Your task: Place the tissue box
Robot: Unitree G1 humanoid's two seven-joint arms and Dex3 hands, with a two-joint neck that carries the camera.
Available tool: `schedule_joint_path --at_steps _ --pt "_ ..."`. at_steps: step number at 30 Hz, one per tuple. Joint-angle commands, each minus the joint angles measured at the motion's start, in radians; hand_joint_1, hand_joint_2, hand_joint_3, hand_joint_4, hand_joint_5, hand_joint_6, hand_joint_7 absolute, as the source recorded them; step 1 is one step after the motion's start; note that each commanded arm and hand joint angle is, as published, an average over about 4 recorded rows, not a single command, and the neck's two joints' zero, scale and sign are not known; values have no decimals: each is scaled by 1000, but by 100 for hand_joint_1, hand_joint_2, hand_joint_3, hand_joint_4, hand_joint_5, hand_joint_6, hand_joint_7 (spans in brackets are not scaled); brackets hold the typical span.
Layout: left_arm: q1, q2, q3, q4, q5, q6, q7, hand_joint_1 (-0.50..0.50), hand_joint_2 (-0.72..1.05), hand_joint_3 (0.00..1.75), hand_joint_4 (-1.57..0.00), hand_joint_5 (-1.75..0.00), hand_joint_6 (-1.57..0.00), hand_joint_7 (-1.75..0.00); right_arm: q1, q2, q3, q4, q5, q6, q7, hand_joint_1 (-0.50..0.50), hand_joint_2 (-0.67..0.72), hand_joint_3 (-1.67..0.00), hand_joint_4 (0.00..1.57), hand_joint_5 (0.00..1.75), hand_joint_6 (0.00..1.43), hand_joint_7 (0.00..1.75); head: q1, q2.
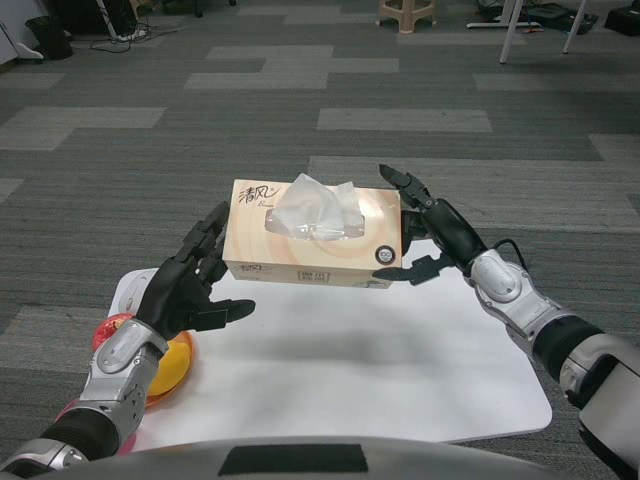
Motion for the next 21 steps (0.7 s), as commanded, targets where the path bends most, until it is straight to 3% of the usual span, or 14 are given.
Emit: schedule_joint_path --at_steps 1,21 --pt "-3 -29 -38 -37 29 -11 -57 50 96 9 -19 0 0 0 -47 45 6 -49 3 -26 10 -21 -48 -71 37 155 0 14 -4 1" --pt "-3 -29 -39 -37 29 -11 -57 50 96 9 -19 0 0 0 -47 45 3 -49 4 -26 10 -21 -48 -71 36 155 0 14 -6 5"
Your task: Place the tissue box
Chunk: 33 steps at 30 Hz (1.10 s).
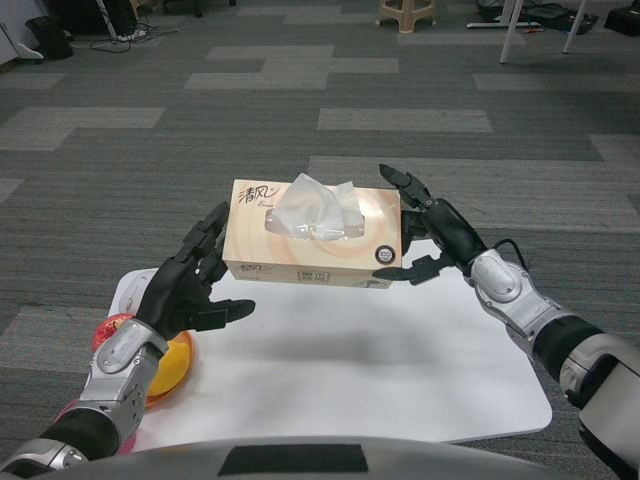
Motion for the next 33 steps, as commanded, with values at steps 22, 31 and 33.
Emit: schedule_joint_path --at_steps 22,31,33 --pt "-3 -29 -40 -18 20 5 -57 50 96 9 -19 0 0 0 -29 49 4 -20 4 -26 10 -21 -48 -71 37 155 0 14 4 -7" --pt "-3 -29 -45 2 19 9 -58 50 96 9 -21 0 0 0 -21 53 2 -4 4 -26 10 -21 -48 -71 37 155 0 14 5 -9" --pt "-3 -29 -46 2 18 9 -59 50 96 9 -21 0 0 0 -20 53 3 -2 4 -26 10 -21 -48 -71 37 155 0 14 5 -9"
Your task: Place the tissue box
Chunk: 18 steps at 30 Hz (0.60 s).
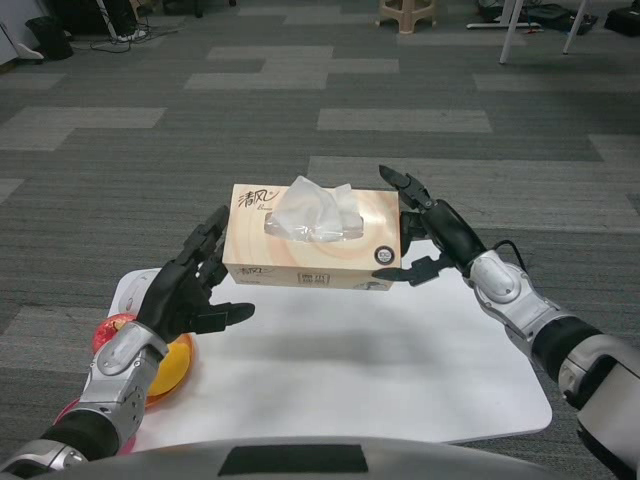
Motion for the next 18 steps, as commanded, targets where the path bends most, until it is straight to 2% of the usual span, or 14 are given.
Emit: schedule_joint_path --at_steps 1,18 --pt "-3 -28 -42 -12 22 0 -59 50 96 9 -20 0 0 0 -20 47 4 -13 4 -26 10 -21 -48 -71 37 155 0 14 0 0" --pt "-4 -28 -46 -12 20 0 -59 50 96 9 -22 0 0 0 -20 43 4 -15 3 -26 10 -21 -48 -71 37 155 0 14 -2 6"
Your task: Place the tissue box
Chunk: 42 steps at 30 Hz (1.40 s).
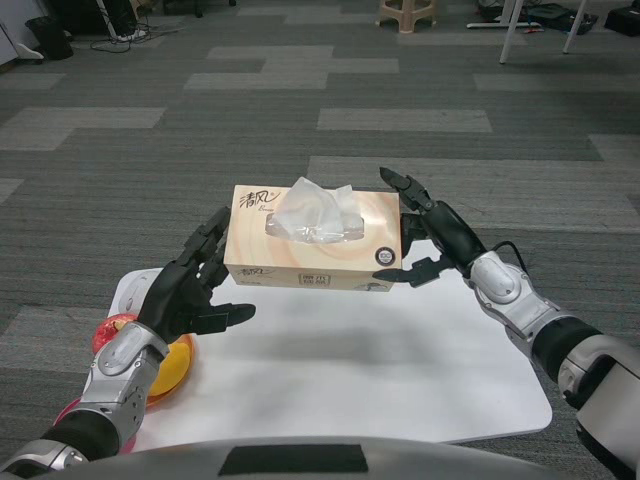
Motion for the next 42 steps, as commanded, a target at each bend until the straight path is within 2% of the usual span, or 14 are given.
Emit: schedule_joint_path --at_steps 1,6,16,39,42 --pt "-4 -28 -42 -14 21 0 -59 50 96 9 -22 0 0 0 -20 40 4 -23 3 -26 10 -21 -48 -71 37 155 0 14 0 1" --pt "-4 -28 -42 -14 16 0 -59 50 96 9 -22 0 0 0 -20 40 4 -23 3 -26 10 -21 -51 -71 37 155 0 14 1 3" --pt "-4 -28 -44 -4 15 0 -59 50 96 9 -22 0 0 0 -20 40 4 -21 4 -26 10 -21 -48 -71 37 155 0 14 2 4" --pt "-20 -27 -72 104 1 1 -61 50 96 9 -22 0 0 0 -1 49 14 38 1 -27 11 -21 -48 -71 40 155 0 14 1 -8" --pt "-24 -27 -75 121 1 1 -62 50 96 9 -24 0 0 0 4 51 18 50 1 -27 11 -21 -51 -71 40 155 0 14 1 -8"
